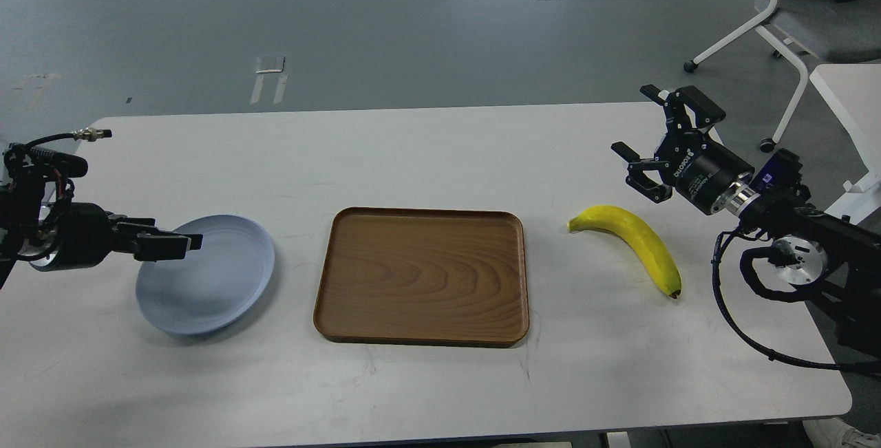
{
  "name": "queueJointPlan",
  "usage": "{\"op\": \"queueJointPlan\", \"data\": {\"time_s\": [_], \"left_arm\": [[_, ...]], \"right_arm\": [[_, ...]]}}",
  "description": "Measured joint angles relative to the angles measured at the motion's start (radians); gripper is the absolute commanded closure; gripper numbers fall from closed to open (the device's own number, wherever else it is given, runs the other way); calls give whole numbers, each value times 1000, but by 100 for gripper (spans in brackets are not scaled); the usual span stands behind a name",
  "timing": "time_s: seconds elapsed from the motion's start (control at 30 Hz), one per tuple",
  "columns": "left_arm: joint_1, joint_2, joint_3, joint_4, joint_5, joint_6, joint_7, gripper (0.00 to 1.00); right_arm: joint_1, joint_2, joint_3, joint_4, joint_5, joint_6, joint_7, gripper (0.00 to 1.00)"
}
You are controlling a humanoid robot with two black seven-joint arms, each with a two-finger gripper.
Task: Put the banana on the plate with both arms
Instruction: 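Grasp the edge of the blue plate with the left gripper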
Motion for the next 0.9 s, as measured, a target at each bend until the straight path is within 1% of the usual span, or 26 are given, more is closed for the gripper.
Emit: {"op": "queueJointPlan", "data": {"time_s": [0.4,0.53,0.57,0.6,0.63,0.87,0.9], "left_arm": [[9,-68,111,198,-59,108,0,5],[11,-73,126,224,-70,125,0,13],[14,-73,128,227,-76,126,0,15],[18,-73,129,228,-81,127,0,20],[24,-73,130,229,-84,127,0,22],[38,-75,135,232,-95,128,0,25],[38,-75,135,232,-101,128,0,29]], "right_arm": [[-4,-7,5,4,0,0,0,0],[-5,-18,5,7,0,0,0,0],[-5,-19,6,9,0,0,0,0],[-5,-20,6,13,0,0,0,0],[-5,-20,7,15,0,0,0,0],[-5,-21,10,18,0,0,0,0],[-5,-21,10,18,0,0,0,0]]}}
